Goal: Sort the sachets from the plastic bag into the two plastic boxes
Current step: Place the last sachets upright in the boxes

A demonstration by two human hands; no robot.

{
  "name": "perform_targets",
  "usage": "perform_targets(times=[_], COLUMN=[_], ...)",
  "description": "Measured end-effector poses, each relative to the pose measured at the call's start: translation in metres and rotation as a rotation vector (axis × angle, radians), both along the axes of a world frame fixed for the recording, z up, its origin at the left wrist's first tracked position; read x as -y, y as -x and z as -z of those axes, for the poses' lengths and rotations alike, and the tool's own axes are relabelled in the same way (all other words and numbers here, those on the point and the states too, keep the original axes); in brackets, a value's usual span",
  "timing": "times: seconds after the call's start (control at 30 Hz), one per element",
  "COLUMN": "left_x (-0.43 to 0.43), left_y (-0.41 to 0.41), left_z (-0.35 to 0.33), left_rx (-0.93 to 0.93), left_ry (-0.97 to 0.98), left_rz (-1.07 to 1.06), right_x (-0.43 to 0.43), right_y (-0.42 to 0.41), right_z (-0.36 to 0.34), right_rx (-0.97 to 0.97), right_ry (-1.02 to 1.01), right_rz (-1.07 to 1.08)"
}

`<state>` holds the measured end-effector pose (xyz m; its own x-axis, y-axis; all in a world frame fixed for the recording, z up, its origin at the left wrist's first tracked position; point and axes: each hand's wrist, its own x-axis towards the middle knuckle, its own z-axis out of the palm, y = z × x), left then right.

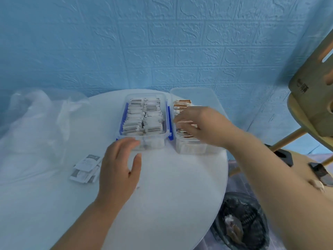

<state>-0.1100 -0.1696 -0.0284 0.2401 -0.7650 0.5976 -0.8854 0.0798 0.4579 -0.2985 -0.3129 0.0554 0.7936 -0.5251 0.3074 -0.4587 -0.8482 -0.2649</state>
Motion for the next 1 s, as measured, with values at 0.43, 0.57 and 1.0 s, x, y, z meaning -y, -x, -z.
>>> perform_targets(times=[0.43,0.57,1.0], left_x=[-0.068,-0.079,-0.082], left_y=[-0.063,-0.064,-0.063], left_z=[0.032,0.027,0.025], left_rx=[-0.071,-0.287,-0.251], left_ry=[-0.431,-0.301,-0.393], left_rz=[-0.072,-0.053,-0.162], right_x=[-0.121,-0.115,-0.118], right_y=[-0.076,-0.061,-0.070], right_z=[0.120,0.112,0.114], right_rx=[-0.128,0.135,0.081], right_ry=[-0.197,-0.443,-0.273], right_rz=[-0.298,-0.151,0.144])
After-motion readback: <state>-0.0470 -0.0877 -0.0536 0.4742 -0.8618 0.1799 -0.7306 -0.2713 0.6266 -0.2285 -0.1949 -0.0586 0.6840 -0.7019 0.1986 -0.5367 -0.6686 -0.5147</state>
